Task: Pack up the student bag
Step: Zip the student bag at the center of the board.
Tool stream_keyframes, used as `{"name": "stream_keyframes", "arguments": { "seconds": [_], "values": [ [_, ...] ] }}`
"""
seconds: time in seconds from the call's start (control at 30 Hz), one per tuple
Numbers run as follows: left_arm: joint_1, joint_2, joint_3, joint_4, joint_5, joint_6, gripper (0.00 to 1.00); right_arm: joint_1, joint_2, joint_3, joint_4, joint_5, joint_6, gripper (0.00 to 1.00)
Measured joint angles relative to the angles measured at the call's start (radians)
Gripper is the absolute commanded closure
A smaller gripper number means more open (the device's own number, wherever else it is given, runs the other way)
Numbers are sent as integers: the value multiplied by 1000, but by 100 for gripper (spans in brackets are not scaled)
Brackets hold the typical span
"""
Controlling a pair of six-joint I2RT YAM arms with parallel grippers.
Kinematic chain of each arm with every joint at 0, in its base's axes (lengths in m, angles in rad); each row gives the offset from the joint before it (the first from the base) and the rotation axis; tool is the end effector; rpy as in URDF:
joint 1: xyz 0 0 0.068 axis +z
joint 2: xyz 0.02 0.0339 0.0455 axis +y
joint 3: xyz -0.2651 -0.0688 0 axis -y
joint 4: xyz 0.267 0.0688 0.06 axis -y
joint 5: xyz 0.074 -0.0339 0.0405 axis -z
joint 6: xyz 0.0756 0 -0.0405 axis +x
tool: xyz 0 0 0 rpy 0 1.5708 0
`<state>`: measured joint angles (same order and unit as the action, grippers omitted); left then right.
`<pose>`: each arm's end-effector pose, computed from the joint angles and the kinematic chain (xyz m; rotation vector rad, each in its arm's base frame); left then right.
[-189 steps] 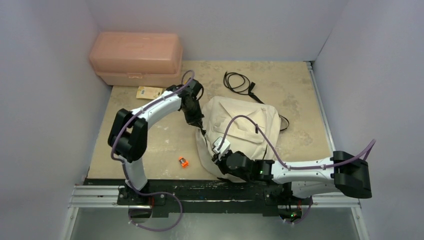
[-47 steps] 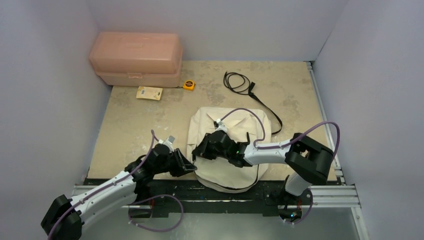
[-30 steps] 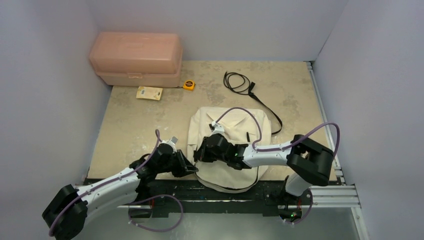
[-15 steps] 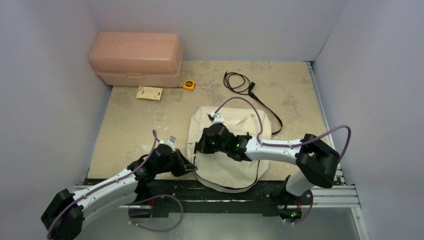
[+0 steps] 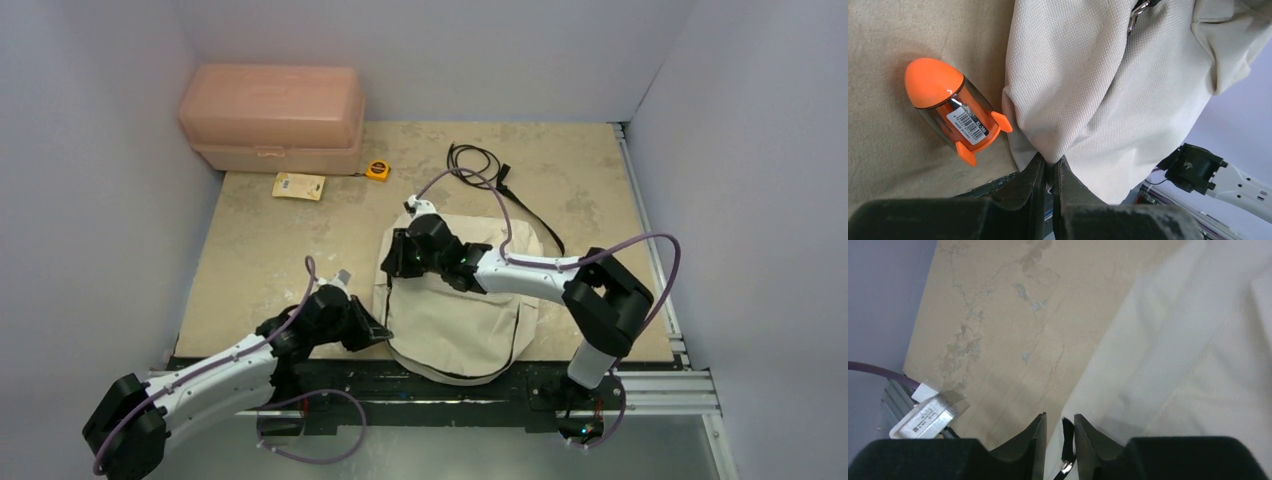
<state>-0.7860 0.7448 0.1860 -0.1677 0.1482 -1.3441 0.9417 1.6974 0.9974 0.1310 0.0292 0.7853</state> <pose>0.1295 -0.1455 0.1037 -0.6401 2.5524 -1.1279 0.2503 0.3402 0.1698 -0.1616 2.2976 0.9366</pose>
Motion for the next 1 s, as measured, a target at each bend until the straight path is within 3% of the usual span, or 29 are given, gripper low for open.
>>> {"name": "stream_keyframes", "arguments": {
  "seconds": [0.07, 0.2, 0.37, 0.53, 0.57, 0.7, 0.8, 0.9, 1.0],
  "values": [
    [15, 42, 40, -40, 7, 19, 100, -16, -3, 65, -42, -5, -72, 39],
    [85, 208, 194, -156, 32, 111, 100, -62, -82, 174, -178, 9, -234, 29],
    [180, 410, 402, -264, 27, 252, 100, -159, -299, 151, -381, 43, -323, 36],
    [191, 431, 435, -270, 37, 317, 100, -349, -484, 47, -542, 114, -288, 42],
    [192, 431, 434, -267, 43, 320, 95, -369, -506, 21, -564, 125, -270, 41],
    [197, 406, 385, -216, 100, 336, 57, -410, -609, -130, -591, 135, -197, 41],
    [196, 312, 335, -220, 132, 333, 37, -439, -654, -205, -594, 131, -156, 42],
    [195, 177, 334, -269, 134, 338, 28, -458, -640, -217, -580, 123, -130, 50],
    [190, 66, 370, -331, 124, 342, 27, -465, -624, -229, -547, 105, -117, 57]
  ]
}}
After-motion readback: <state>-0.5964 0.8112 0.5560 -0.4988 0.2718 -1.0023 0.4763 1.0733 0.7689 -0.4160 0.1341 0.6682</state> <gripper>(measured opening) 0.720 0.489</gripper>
